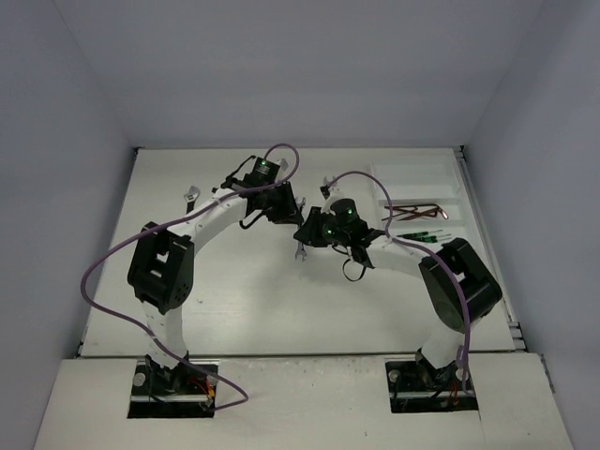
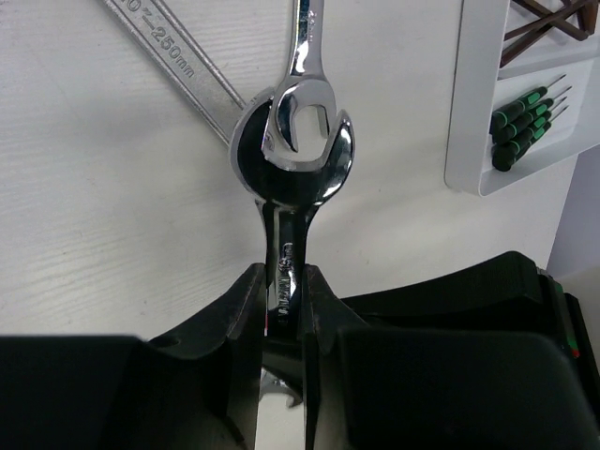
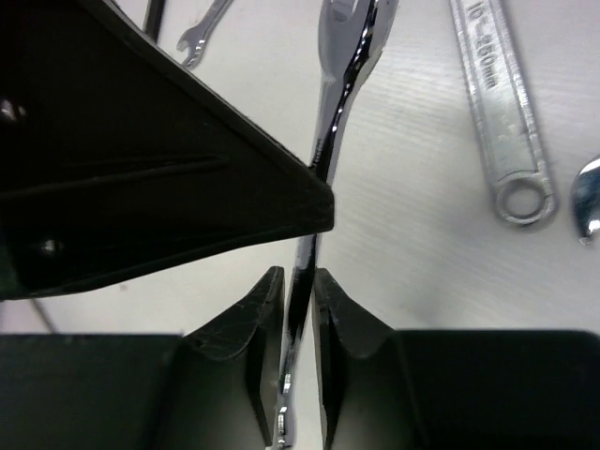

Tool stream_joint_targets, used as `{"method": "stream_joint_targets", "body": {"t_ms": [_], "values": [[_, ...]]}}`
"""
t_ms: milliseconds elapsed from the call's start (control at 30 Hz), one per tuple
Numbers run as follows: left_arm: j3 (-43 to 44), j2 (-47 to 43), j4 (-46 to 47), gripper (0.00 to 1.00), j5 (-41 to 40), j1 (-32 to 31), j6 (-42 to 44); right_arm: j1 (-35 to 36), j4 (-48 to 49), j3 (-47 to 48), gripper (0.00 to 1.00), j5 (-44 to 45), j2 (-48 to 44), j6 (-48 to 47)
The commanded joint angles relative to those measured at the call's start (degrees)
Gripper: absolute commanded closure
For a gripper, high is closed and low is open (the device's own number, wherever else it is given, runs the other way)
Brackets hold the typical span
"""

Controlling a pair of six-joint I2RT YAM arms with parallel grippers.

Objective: Sort the tools into containers

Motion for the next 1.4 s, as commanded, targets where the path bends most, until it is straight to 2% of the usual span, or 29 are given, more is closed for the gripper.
{"method": "stream_joint_targets", "body": {"t_ms": [0,100,167,200,267,333,433,633,833,967,1100,1367], "values": [[1.03,-5.29,3.85,1.00,1.35,-0.52,-1.10,0.26,4.09,2.58,1.00,2.97,-1.69,-0.94],[0.91,-5.29,3.92,1.00,0.90,-0.53,-0.26,-0.22,4.18,2.25,1.00,4.09,-3.03,-0.94],[1.10,-5.52,3.31,0.95,-0.13,-0.53,0.59,-0.83,4.10,1.90,1.00,5.20,-3.93,0.16],[1.26,-5.69,2.39,0.80,-1.08,-0.53,1.02,-1.73,4.09,1.45,1.00,5.67,-4.37,0.71],[2.02,-6.35,0.54,0.65,-3.80,-0.52,2.41,-3.25,4.10,0.87,1.00,6.20,-5.09,1.97],[3.10,-7.42,-1.59,0.57,-7.78,-0.45,4.01,-4.51,4.11,0.13,1.00,7.07,-6.09,3.84],[3.61,-10.98,-3.62,0.50,-15.49,0.12,7.25,-9.13,4.09,-0.63,1.00,7.85,-7.81,6.42],[0.30,-19.63,-5.72,0.48,-25.49,0.68,14.71,-18.64,2.18,0.20,1.00,14.79,-9.86,14.28],[-8.03,-25.80,-7.66,0.48,-27.33,0.61,15.37,-27.57,-1.92,6.87,1.00,26.56,-6.01,24.14],[-15.91,-31.99,-8.14,0.47,-28.39,0.61,14.64,-30.76,-4.04,13.49,1.00,32.38,-0.30,28.89],[-20.44,-38.01,-9.93,0.47,-31.93,0.61,15.09,-33.49,-4.32,19.02,0.99,34.30,5.31,32.88],[-23.34,-40.82,-11.91,0.47,-34.51,0.78,14.67,-35.81,-5.17,24.87,0.96,36.14,14.88,40.02]]}}
